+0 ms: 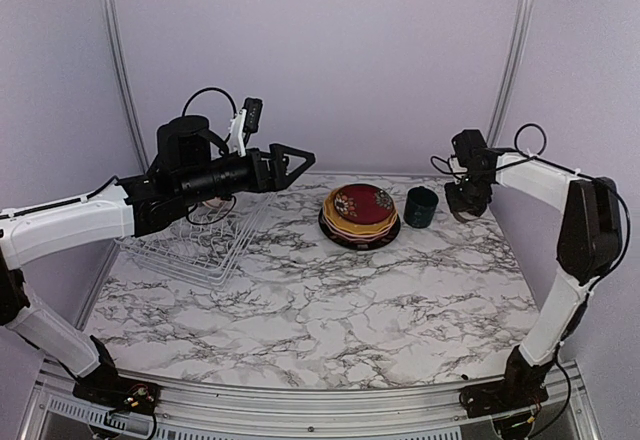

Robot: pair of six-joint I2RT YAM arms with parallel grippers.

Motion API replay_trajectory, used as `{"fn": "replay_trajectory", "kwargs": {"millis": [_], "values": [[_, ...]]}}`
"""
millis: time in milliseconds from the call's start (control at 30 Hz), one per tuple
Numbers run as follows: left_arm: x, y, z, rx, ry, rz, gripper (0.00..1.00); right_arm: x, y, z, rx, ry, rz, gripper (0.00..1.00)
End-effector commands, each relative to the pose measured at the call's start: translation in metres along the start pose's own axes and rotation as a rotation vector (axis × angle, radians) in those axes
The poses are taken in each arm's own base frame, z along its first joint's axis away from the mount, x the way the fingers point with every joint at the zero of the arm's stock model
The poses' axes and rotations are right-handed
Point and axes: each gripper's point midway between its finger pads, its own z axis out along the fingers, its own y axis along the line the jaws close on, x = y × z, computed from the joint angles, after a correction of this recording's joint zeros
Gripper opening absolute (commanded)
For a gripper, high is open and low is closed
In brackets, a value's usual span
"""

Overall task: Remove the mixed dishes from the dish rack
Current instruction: Place the cup at the corner of the board.

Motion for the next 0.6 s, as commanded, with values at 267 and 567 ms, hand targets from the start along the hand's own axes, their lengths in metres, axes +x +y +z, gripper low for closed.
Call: {"fn": "replay_trajectory", "kwargs": {"millis": [267,567], "values": [[-0.008,-0.002,-0.009,-0.021,-0.022,0.024,0.99,-0.023,-0.020,0.040,0.041,0.026,0.005,0.00],[-0.007,0.003,-0.011,-0.043,-0.020,0.031,0.99,-0.029,-0.012,0.068,0.031,0.069,-0.009,0.03]]}}
